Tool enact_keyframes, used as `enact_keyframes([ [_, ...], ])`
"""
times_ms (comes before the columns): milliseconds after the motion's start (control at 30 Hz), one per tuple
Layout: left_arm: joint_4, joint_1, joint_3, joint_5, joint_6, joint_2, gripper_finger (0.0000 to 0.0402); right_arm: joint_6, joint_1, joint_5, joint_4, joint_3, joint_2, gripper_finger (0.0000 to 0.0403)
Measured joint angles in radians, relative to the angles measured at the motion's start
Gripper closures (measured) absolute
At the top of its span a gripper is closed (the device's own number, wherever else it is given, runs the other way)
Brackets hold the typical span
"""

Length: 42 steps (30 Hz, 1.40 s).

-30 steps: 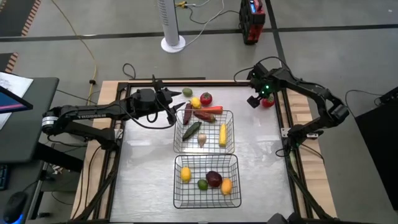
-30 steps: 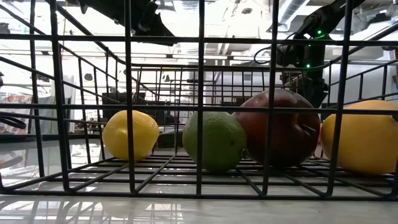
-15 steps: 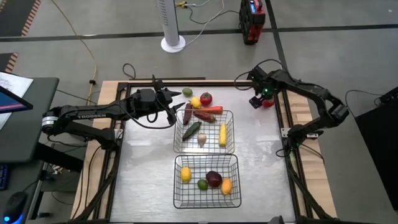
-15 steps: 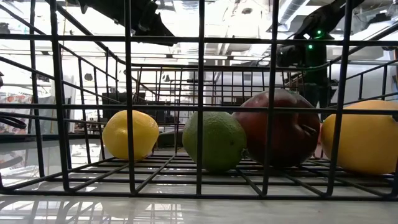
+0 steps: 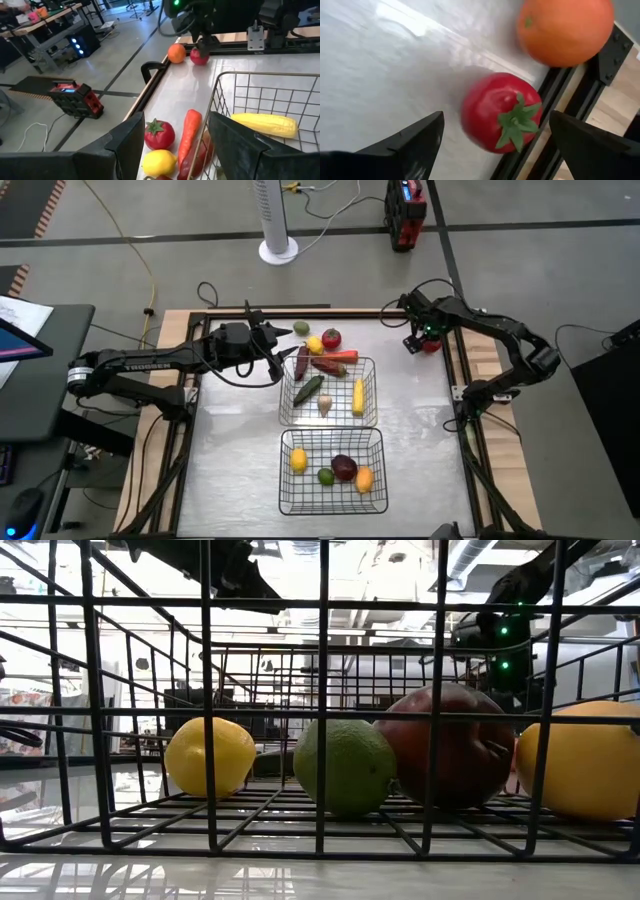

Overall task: Sort produce into baskets
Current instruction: Put the tomato into the bottom wire basket

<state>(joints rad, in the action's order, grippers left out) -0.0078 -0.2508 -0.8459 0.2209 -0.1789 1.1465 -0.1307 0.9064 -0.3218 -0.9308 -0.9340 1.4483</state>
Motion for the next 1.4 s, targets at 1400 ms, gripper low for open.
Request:
enact_keyframes([
  [1400,-0.024,0.003,0.0,-0.005,0.001,0.0,0.0194,0.02,-0.191,-0.101,-0.302,-0.005,0.186,0.0027],
])
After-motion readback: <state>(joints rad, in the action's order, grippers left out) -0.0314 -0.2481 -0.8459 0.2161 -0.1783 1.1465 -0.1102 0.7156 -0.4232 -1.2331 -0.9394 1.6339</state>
